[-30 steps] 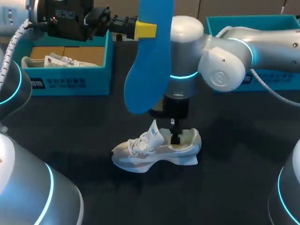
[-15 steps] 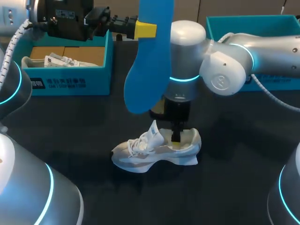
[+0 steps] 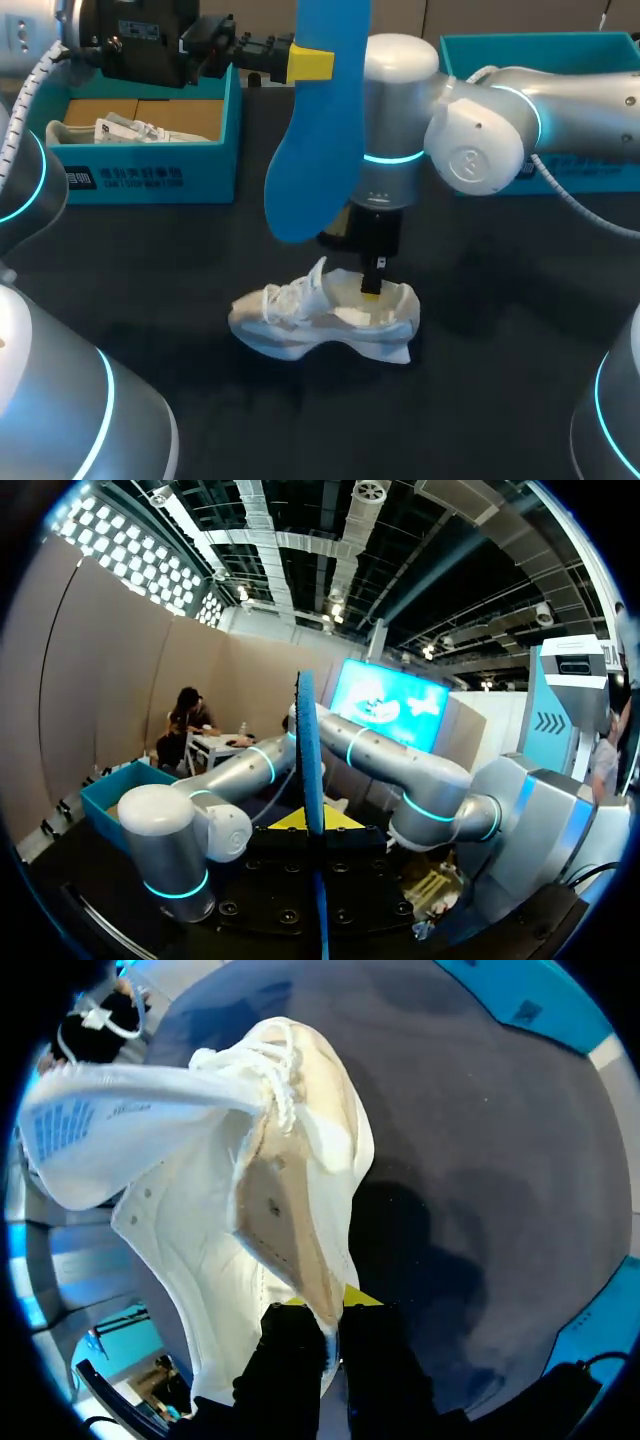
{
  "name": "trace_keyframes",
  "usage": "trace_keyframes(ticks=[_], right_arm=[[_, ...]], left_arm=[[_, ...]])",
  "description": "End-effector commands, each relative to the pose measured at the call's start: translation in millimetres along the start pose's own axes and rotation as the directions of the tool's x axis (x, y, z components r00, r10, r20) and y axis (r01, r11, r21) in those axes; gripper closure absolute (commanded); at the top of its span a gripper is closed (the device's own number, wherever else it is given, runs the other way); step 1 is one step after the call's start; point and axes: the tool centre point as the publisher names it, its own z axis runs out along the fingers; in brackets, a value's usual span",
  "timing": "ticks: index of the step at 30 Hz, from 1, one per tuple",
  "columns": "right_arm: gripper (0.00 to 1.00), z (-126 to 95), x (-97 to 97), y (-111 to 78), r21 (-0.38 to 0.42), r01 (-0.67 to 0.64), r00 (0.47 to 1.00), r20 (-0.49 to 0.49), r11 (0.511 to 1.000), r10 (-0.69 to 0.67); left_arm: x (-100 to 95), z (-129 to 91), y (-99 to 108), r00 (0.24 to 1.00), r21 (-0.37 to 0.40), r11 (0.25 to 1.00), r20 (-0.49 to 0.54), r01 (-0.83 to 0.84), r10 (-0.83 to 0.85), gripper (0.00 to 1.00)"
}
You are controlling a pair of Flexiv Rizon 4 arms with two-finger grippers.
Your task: Take the shoe out of the shoebox, open the shoe tongue, remove and reinsert the insole, then place the shoe into the shoebox
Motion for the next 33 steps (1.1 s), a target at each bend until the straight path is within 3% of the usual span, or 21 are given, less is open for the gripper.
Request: trace_keyframes(ticks=[1, 4, 8, 10, 23, 26, 33], right_arm=[[1.00, -12, 12.6, -6.4, -0.045, -0.094, 0.995, 0.017, 0.995, 0.095], [1.00, -16, 22.7, -8.6, -0.082, -0.209, 0.977, 0.028, 0.974, 0.212], [1.00, -20, 39.8, -13.0, -0.155, -0.395, 0.910, 0.073, 0.906, 0.409], [1.00, -23, 58.2, -15.7, -0.246, -0.519, 0.829, 0.088, 0.818, 0.552], [1.00, -25, 62.9, -15.1, -0.258, -0.529, 0.819, 0.096, 0.808, 0.566], [1.00, -20, 59.6, -15.9, -0.294, -0.600, 0.769, 0.043, 0.744, 0.638], [1.00, -22, 73.7, -21.8, -0.375, -0.709, 0.655, -0.036, 0.597, 0.755]], left_arm=[[-1.6, 2, -2, 1.000, -0.004, 1.000, -0.002, 0.000, 0.000, 1.00], [-1.6, 2, -2, 1.000, -0.004, 1.000, -0.002, 0.000, 0.000, 1.00], [-1.6, 2, -2, 1.000, -0.004, 1.000, -0.002, 0.000, 0.000, 1.00], [-1.6, 2, -2, 1.000, -0.004, 1.000, -0.002, 0.000, 0.000, 1.00], [-1.6, 2, -2, 1.000, -0.004, 1.000, -0.002, 0.000, 0.000, 1.00], [-1.6, 2, -2, 1.000, -0.004, 1.000, -0.002, 0.000, 0.000, 1.00], [-1.6, 2, -2, 1.000, -0.004, 1.000, -0.002, 0.000, 0.000, 1.00]])
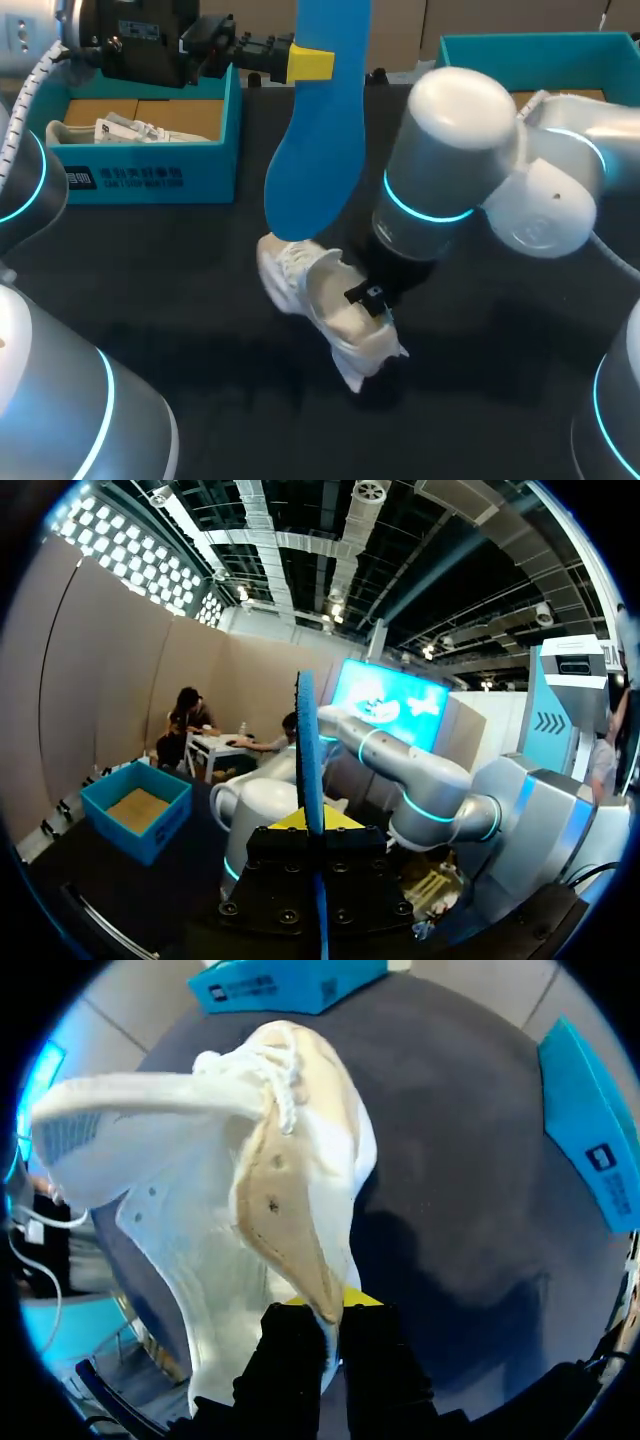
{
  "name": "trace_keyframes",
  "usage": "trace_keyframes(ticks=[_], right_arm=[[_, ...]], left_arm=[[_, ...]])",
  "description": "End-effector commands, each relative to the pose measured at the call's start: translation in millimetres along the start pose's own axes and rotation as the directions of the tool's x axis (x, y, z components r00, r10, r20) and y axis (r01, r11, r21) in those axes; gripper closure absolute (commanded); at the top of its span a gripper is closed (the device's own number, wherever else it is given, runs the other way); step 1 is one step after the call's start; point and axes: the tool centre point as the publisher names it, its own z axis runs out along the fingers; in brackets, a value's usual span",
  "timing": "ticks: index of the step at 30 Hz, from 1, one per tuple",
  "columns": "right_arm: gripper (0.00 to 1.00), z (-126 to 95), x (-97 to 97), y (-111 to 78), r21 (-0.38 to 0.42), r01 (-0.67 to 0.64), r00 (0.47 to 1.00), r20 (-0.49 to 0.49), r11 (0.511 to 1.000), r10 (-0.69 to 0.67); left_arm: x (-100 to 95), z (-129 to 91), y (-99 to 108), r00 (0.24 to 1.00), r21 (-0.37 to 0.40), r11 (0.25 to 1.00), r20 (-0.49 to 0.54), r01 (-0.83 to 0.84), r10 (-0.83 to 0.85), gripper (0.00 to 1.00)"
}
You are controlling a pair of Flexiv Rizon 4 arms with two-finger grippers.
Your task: Take the shoe out of the shoebox, open the shoe tongue, remove and reinsert the insole, then place the shoe into the shoebox
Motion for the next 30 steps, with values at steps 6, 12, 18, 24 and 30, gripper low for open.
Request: trace_keyframes(ticks=[6, 12, 18, 24, 30], right_arm=[[1.00, -10, 9.8, -16.7, -0.172, -0.184, 0.982, -0.001, 0.968, 0.187], [1.00, -10, 9.8, -16.7, -0.172, -0.184, 0.982, -0.001, 0.968, 0.187], [1.00, -3, 1.5, -11.3, -0.166, -0.266, 0.964, -0.041, 0.950, 0.263], [1.00, 2, -6.6, -8.6, -0.146, -0.342, 0.939, -0.070, 0.928, 0.335], [1.00, 11, -7.0, -5.9, -0.142, -0.342, 0.939, -0.073, 0.929, 0.335]], left_arm=[[-1.6, 2, -2, 1.000, -0.004, 1.000, -0.002, 0.000, 0.000, 1.00], [-1.6, 2, -2, 1.000, -0.004, 1.000, -0.002, 0.000, 0.000, 1.00], [-1.6, 2, -2, 1.000, -0.004, 1.000, -0.002, 0.000, 0.000, 1.00], [-1.6, 2, -2, 1.000, -0.004, 1.000, -0.002, 0.000, 0.000, 1.00], [-1.6, 2, -2, 1.000, -0.004, 1.000, -0.002, 0.000, 0.000, 1.00]])
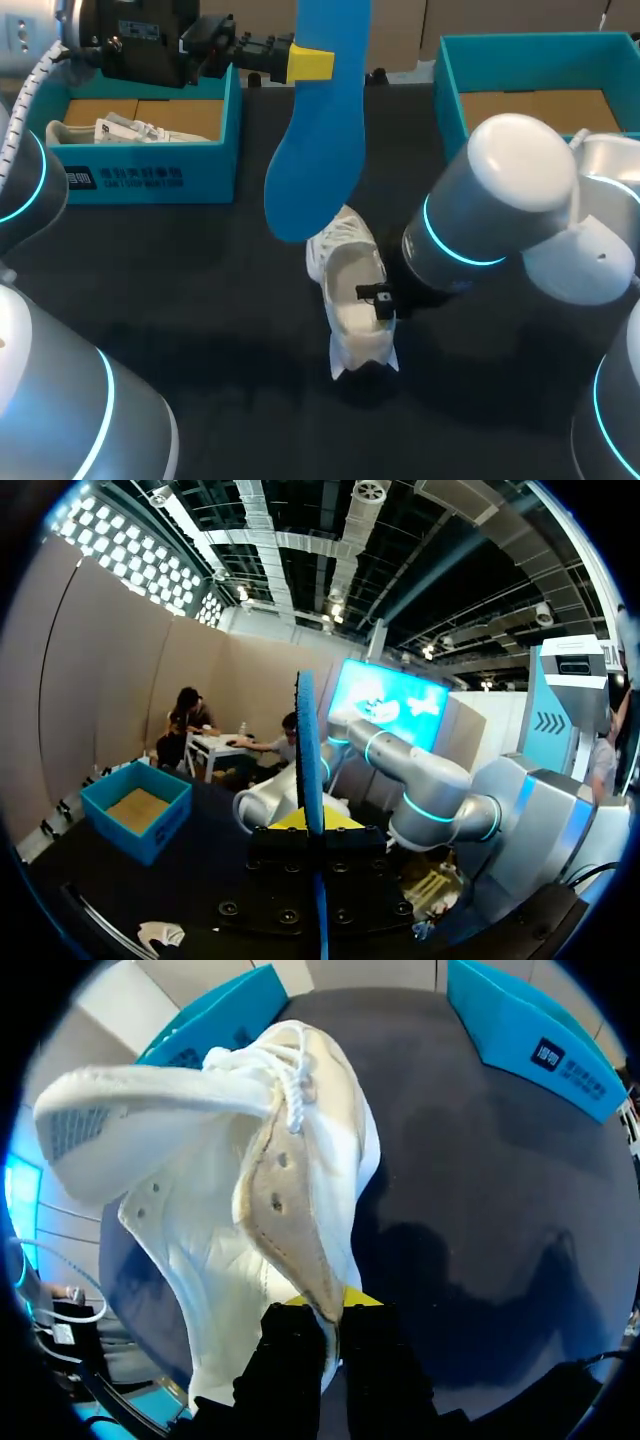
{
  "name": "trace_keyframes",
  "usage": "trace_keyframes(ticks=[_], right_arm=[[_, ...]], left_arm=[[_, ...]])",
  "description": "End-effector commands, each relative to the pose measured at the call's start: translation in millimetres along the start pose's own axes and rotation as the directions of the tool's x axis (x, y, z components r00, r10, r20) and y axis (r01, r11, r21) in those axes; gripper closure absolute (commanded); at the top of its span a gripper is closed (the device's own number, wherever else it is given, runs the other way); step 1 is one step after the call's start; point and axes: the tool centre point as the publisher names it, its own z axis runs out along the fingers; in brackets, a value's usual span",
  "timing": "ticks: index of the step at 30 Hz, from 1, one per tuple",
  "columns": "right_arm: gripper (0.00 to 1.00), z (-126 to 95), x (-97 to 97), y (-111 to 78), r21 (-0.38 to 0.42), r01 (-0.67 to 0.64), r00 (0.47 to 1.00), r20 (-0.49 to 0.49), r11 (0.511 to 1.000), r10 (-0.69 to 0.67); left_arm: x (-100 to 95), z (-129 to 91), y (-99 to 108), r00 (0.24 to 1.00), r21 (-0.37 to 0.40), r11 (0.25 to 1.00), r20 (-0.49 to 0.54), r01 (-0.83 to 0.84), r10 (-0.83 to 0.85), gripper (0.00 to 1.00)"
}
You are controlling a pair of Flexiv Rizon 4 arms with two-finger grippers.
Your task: Take the shoe out of the shoebox, open the shoe tongue, remove and reinsert the insole, then place the shoe into the shoebox
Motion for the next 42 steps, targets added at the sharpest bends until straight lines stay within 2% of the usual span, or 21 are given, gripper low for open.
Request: trace_keyframes(ticks=[1, 12, 26, 28, 29, 30, 36, 42], right_arm=[[1.00, 7, -0.6, -0.4, -0.002, 0.009, 1.000, -0.016, 1.000, -0.009], [1.00, 31, -8.9, -3.6, 0.001, -0.022, 0.999, -0.047, 1.000, 0.022], [1.00, 48, -12.9, -4.3, 0.029, -0.035, 0.997, -0.065, 0.999, 0.037], [0.50, 46, -11.9, -4.5, 0.025, -0.037, 0.997, -0.066, 0.999, 0.039], [0.09, 45, -11.2, -4.4, 0.025, -0.037, 0.997, -0.065, 0.999, 0.039], [0.00, 44, -10.5, -4.2, 0.024, -0.036, 0.997, -0.065, 0.999, 0.037], [0.00, 33, -7.2, -3.8, 0.014, -0.036, 0.996, -0.077, 0.999, 0.037], [0.00, 9, -6.7, -1.7, 0.004, -0.069, 0.985, -0.157, 0.998, 0.069]], left_arm=[[-1.6, 2, -2, 1.000, -0.004, 1.000, -0.002, 0.000, 0.000, 1.00], [-1.6, 2, -2, 1.000, -0.004, 1.000, -0.002, 0.000, 0.000, 1.00], [-1.6, 2, -2, 1.000, -0.004, 1.000, -0.002, 0.000, 0.000, 1.00], [-1.6, 2, -2, 1.000, -0.004, 1.000, -0.002, 0.000, 0.000, 1.00], [-1.6, 2, -2, 1.000, -0.004, 1.000, -0.002, 0.000, 0.000, 1.00], [-1.6, 2, -2, 1.000, -0.004, 1.000, -0.002, 0.000, 0.000, 1.00], [-1.6, 2, -2, 1.000, -0.004, 1.000, -0.002, 0.000, 0.000, 1.00], [-1.6, 2, -2, 1.000, -0.004, 1.000, -0.002, 0.000, 0.000, 1.00]])
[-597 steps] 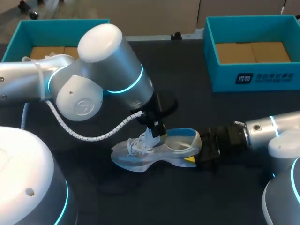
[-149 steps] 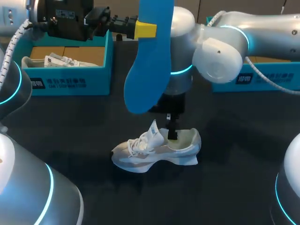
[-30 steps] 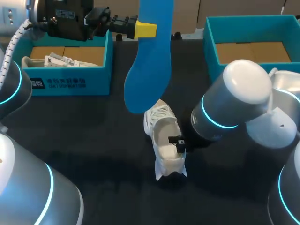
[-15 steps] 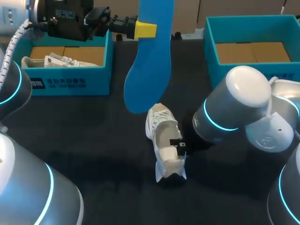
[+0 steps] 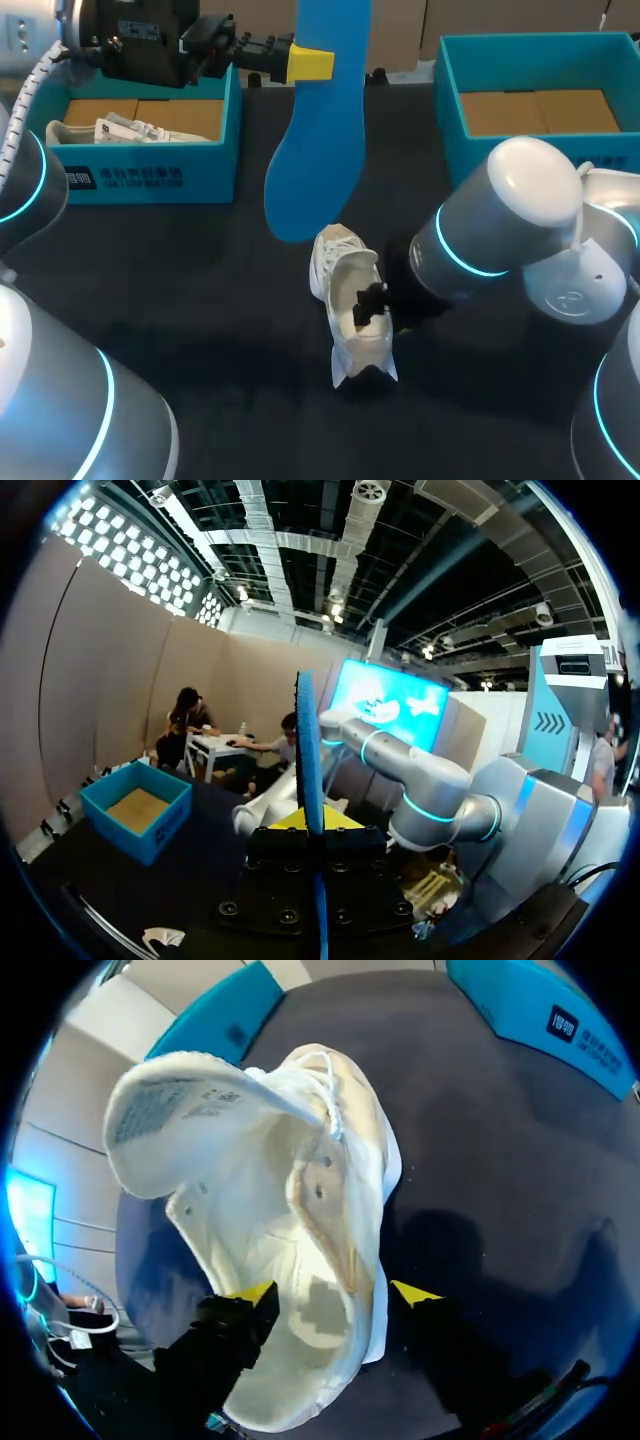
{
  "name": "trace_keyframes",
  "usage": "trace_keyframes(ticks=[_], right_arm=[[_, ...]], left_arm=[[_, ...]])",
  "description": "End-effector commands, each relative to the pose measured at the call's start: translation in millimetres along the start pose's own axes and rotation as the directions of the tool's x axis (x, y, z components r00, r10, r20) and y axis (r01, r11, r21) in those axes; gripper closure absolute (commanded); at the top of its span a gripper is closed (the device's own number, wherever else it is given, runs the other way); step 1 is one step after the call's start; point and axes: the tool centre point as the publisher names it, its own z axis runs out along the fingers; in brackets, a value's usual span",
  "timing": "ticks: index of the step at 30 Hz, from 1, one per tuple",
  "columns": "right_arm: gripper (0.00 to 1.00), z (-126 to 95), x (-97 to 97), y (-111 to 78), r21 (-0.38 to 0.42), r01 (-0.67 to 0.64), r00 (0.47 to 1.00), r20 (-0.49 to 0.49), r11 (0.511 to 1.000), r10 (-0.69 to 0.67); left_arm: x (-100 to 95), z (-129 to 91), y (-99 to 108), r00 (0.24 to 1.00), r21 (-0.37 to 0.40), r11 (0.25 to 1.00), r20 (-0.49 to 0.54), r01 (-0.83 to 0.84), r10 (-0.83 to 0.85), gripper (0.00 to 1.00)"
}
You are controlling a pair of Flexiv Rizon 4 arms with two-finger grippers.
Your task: Take the shoe out of the shoebox, open the shoe tongue, remove and reinsert the insole, then place the shoe into the shoebox
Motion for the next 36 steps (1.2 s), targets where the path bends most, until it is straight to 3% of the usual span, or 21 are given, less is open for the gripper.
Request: trace_keyframes(ticks=[1, 7, 19, 21, 28, 31, 33, 36], right_arm=[[0.00, -26, -9.8, -2.5, 0.001, -0.007, 0.998, -0.062, 1.000, 0.007], [0.00, -56, -20.3, 9.3, 0.058, 0.008, 0.983, -0.182, 0.998, 0.003], [0.00, -56, -20.3, 9.3, 0.058, 0.008, 0.983, -0.182, 0.998, 0.003], [0.00, -42, -19.2, 10.5, 0.044, 0.001, 0.940, -0.342, 0.999, 0.014], [0.00, -104, -30.5, 39.7, -0.005, -0.020, 0.929, -0.371, 1.000, 0.017], [0.00, -131, -35.6, 53.5, -0.042, -0.049, 0.891, -0.453, 0.998, 0.025], [0.00, -145, -36.8, 61.4, -0.013, -0.031, 0.868, -0.497, 0.999, 0.021], [0.00, -154, -32.6, 66.3, 0.031, -0.022, 0.904, -0.427, 0.999, 0.033]], left_arm=[[-1.6, 2, -2, 1.000, -0.004, 1.000, -0.002, 0.000, 0.000, 1.00], [-1.6, 2, -2, 1.000, -0.004, 1.000, -0.002, 0.000, 0.000, 1.00], [-1.6, 2, -2, 1.000, -0.004, 1.000, -0.002, 0.000, 0.000, 1.00], [-1.6, 2, -2, 1.000, -0.004, 1.000, -0.002, 0.000, 0.000, 1.00], [-1.6, 2, -2, 1.000, -0.004, 1.000, -0.002, 0.000, 0.000, 1.00], [-1.6, 2, -2, 1.000, -0.004, 1.000, -0.002, 0.000, 0.000, 1.00], [-1.6, 2, -2, 1.000, -0.004, 1.000, -0.002, 0.000, 0.000, 1.00], [-1.6, 2, -2, 1.000, -0.004, 1.000, -0.002, 0.000, 0.000, 1.00]])
